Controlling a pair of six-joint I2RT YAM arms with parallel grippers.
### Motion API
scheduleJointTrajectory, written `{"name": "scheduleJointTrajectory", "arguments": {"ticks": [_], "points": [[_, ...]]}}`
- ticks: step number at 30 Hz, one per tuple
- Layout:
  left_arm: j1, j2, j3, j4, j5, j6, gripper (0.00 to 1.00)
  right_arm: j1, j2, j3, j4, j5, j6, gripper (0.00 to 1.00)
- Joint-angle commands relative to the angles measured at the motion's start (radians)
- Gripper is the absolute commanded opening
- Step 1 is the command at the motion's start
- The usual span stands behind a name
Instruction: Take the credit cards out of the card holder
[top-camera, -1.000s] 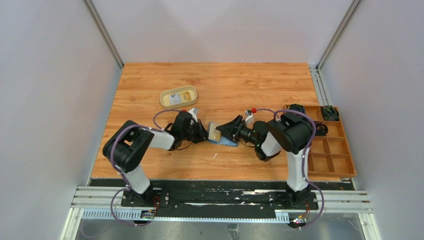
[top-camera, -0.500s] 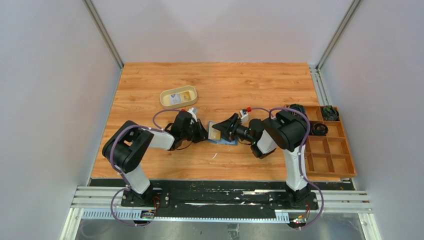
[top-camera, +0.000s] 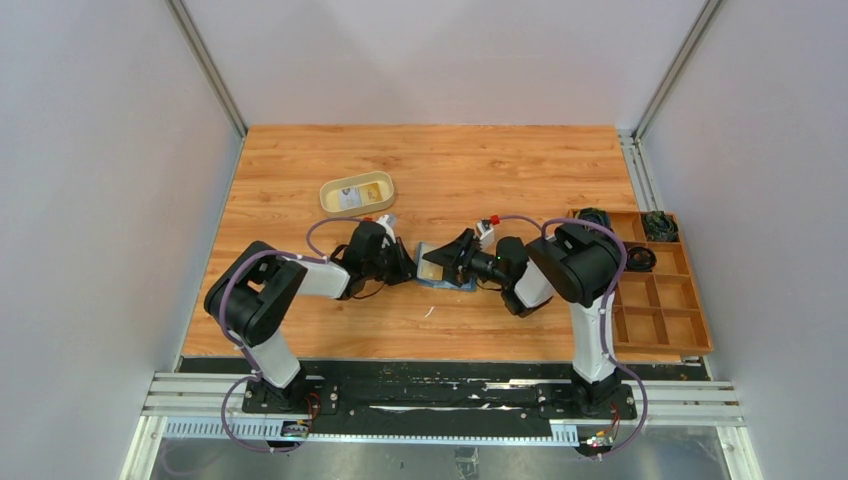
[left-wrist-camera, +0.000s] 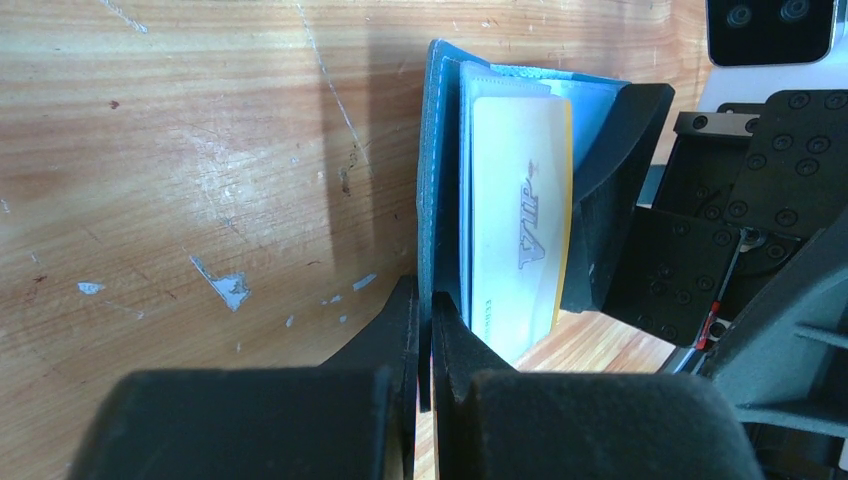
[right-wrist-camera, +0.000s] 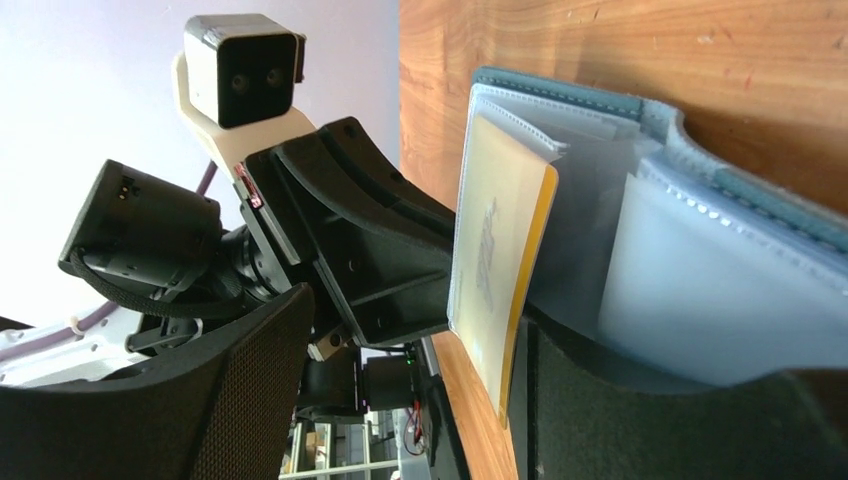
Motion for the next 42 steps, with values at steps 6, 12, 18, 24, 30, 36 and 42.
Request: {"name": "scheduleJointTrajectory", "arguments": {"ticks": [6, 12, 18, 24, 30, 36, 42], "points": [[-0.033, 0.049, -0.016, -0.19, -0.086, 0.073, 0.0, -0.016, -0.052, -0.058, -0.115, -0.099, -0.092, 0.66], [-0.032, 0.045, -0.015, -0.202, -0.094, 0.079, 0.0, -0.036, -0.074, -0.063, -0.187, -0.095, -0.141, 0.61], [-0.032, 0.043, -0.013, -0.214, -0.103, 0.087, 0.0, -0.063, -0.108, -0.078, -0.29, -0.083, -0.203, 0.58], [-0.032, 0.044, -0.012, -0.217, -0.106, 0.09, 0.0, -0.078, -0.181, -0.066, -0.5, -0.051, -0.322, 0.58], [-0.033, 0.044, -0.013, -0.22, -0.107, 0.093, 0.0, -0.08, -0.281, -0.019, -0.771, 0.028, -0.48, 0.6], [-0.032, 0.05, -0.013, -0.22, -0.106, 0.095, 0.0, -0.083, -0.295, 0.006, -0.836, 0.05, -0.52, 0.6], [-0.031, 0.048, -0.016, -0.22, -0.106, 0.097, 0.0, -0.085, -0.293, -0.007, -0.821, 0.063, -0.516, 0.53]]}}
